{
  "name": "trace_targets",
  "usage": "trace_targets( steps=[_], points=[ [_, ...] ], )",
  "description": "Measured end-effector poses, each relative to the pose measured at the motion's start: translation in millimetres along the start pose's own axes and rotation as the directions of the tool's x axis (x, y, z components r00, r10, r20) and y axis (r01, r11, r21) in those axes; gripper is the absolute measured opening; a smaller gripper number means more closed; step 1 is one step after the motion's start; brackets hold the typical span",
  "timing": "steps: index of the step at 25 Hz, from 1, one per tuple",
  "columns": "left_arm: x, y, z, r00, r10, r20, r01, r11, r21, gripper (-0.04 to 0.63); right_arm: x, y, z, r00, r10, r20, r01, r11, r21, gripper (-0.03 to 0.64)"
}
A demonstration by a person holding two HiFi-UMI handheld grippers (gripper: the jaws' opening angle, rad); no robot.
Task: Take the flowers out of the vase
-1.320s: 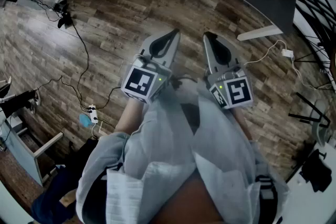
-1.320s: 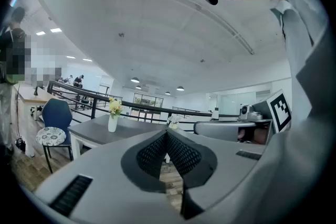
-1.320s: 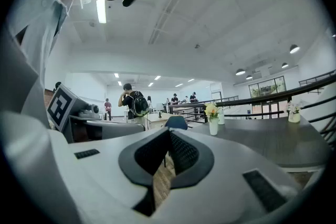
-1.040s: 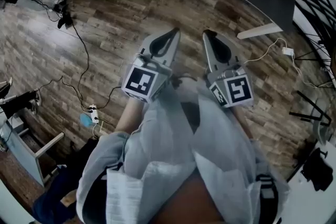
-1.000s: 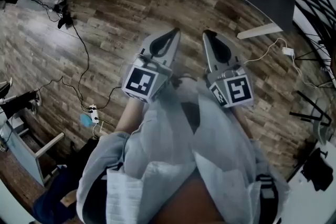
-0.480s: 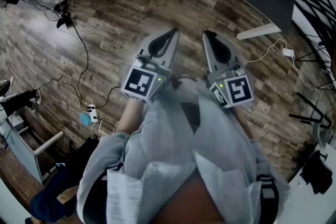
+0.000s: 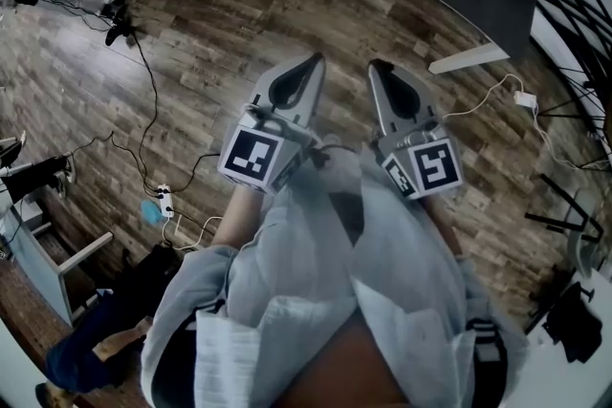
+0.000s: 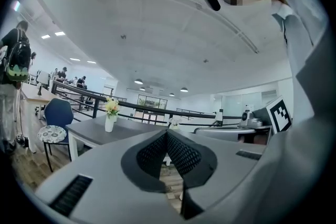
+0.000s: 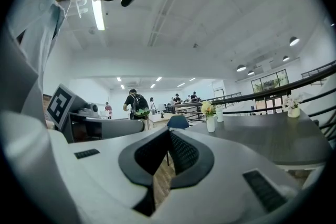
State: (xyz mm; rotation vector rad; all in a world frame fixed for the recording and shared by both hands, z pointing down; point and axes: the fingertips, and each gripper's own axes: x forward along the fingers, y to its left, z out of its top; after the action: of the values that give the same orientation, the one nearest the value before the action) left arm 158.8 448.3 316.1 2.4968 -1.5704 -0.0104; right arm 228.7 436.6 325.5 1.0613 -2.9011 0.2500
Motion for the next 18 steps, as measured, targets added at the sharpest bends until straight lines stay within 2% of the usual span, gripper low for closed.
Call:
trace_targets(
  steps=[7,14,18],
  points=[
    [10.2,-7.9,-5.6,1.0,-0.002,-0.019,0.002,1.0,0.019,0.002,-5.6,-12.6,-6.8,1.0,-0.004,-0.007,0.004,1.0,0.026,0.002],
    [30.0,9.4,-5.7,1.0,-0.028,-0.009,0.028,0.999,0.016,0.002,13.6,-21.6,-4.0,0.999,-0.018,0.028,0.018,1.0,0.017,0.002],
    [53.5,23.6,1.8,0.998,-0.057,-0.003,0.057,0.998,0.029,0.002,32.5,-37.4,-2.7,0.999,-0.045,0.006,0.045,0.999,0.009,0.002]
  ],
)
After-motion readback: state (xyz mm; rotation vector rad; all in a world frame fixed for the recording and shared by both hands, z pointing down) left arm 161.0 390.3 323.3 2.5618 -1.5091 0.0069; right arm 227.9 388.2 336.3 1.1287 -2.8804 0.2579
